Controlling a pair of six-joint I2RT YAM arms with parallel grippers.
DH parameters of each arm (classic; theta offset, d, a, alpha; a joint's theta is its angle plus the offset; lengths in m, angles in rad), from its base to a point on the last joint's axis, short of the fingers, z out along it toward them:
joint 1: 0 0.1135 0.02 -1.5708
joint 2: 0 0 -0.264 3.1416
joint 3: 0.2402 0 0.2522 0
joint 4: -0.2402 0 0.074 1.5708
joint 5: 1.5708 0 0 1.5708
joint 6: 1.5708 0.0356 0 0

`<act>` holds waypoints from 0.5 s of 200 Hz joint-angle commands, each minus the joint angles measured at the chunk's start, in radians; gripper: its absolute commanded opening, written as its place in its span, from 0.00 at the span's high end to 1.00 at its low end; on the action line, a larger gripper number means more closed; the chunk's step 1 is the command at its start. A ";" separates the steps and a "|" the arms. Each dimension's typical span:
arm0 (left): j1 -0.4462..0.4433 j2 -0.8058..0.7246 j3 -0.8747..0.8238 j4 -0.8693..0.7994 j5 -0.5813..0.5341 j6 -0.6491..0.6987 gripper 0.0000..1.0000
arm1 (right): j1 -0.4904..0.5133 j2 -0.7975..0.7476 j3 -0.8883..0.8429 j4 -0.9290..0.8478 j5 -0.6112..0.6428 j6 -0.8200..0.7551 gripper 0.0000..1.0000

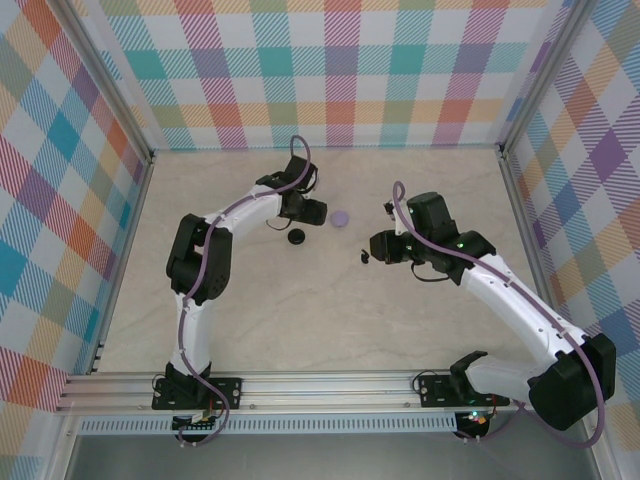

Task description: Insert the wireless bluetooth earbuds into the charging case

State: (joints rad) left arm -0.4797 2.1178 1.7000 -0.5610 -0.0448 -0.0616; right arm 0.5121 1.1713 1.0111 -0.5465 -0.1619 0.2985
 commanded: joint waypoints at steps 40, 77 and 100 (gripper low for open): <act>0.012 0.044 0.007 -0.080 -0.060 0.042 0.24 | 0.007 -0.017 -0.006 0.000 -0.013 -0.001 0.73; 0.014 0.079 0.012 -0.086 -0.052 0.043 0.29 | 0.006 -0.018 -0.006 -0.003 -0.011 -0.003 0.73; 0.014 0.084 0.008 -0.091 -0.056 0.035 0.37 | 0.006 -0.018 -0.006 -0.003 -0.010 -0.003 0.72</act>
State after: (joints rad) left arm -0.4793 2.1895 1.7000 -0.6140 -0.0914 -0.0311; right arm 0.5121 1.1713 1.0096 -0.5468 -0.1616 0.2985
